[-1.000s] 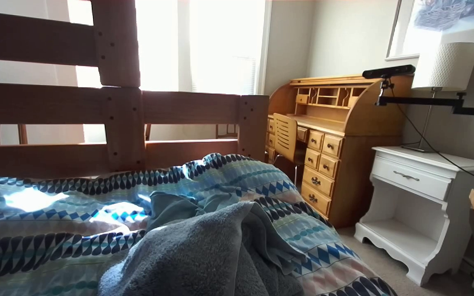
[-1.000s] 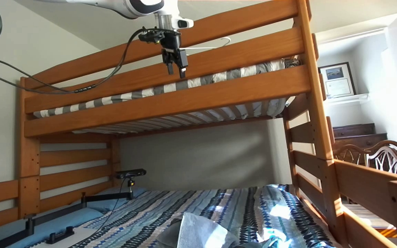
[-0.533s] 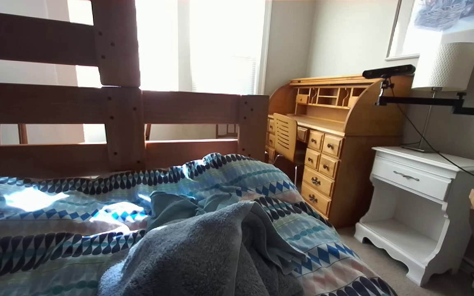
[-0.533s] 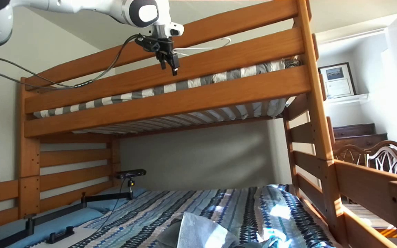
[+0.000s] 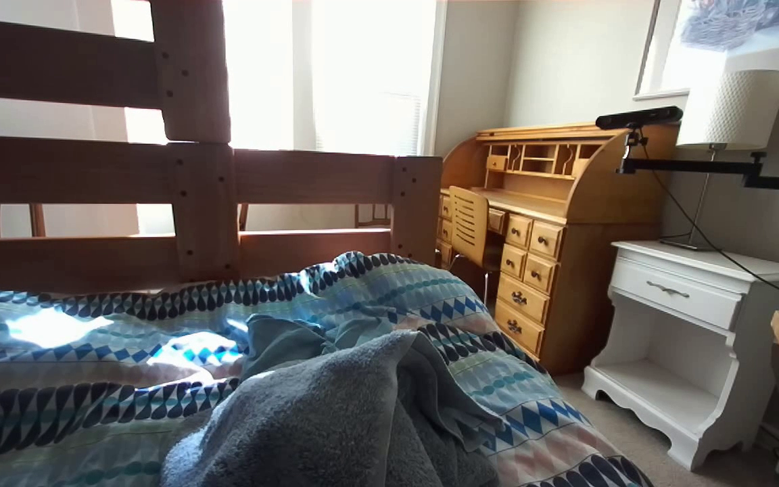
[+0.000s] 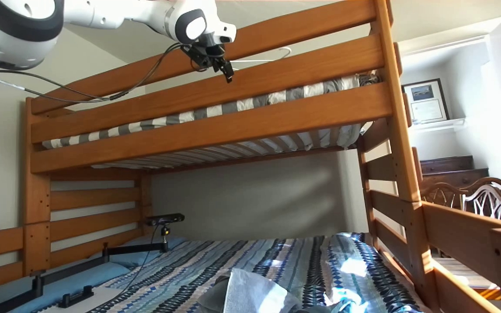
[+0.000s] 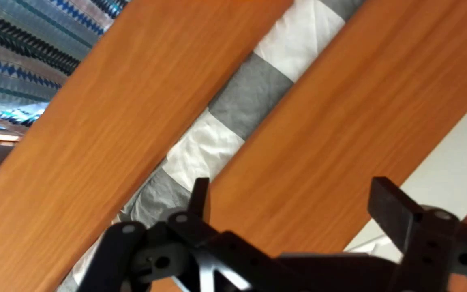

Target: Put the white hanger on the bottom bed.

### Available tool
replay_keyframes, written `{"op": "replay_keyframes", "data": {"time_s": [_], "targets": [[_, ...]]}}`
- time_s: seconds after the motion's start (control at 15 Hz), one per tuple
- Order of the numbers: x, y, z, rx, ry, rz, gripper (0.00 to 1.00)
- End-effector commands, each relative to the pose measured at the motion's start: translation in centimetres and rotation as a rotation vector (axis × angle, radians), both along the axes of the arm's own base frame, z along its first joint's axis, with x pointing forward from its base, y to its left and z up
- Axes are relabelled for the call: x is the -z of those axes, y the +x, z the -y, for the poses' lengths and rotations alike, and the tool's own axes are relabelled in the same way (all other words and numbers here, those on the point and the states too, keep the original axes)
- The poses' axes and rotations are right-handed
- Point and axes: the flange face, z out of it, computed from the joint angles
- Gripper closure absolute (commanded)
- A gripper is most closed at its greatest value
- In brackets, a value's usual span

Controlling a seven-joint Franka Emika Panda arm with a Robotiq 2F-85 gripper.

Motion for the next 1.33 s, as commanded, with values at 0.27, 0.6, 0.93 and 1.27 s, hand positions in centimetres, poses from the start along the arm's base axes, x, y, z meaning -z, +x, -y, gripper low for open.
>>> {"op": "replay_keyframes", "data": {"time_s": [0.27, 0.6, 0.93, 1.27], "targets": [[-2.2, 2.2, -0.7, 0.009, 0.210, -0.076, 0.00], [-2.0, 3.0, 0.6, 0.007, 0.186, -0.127, 0.00], [-1.2, 3.0, 0.4, -0.029, 0.139, -0.190, 0.00], [-1.7, 2.2, 0.5, -0.093, 0.143, -0.259, 0.00]]}}
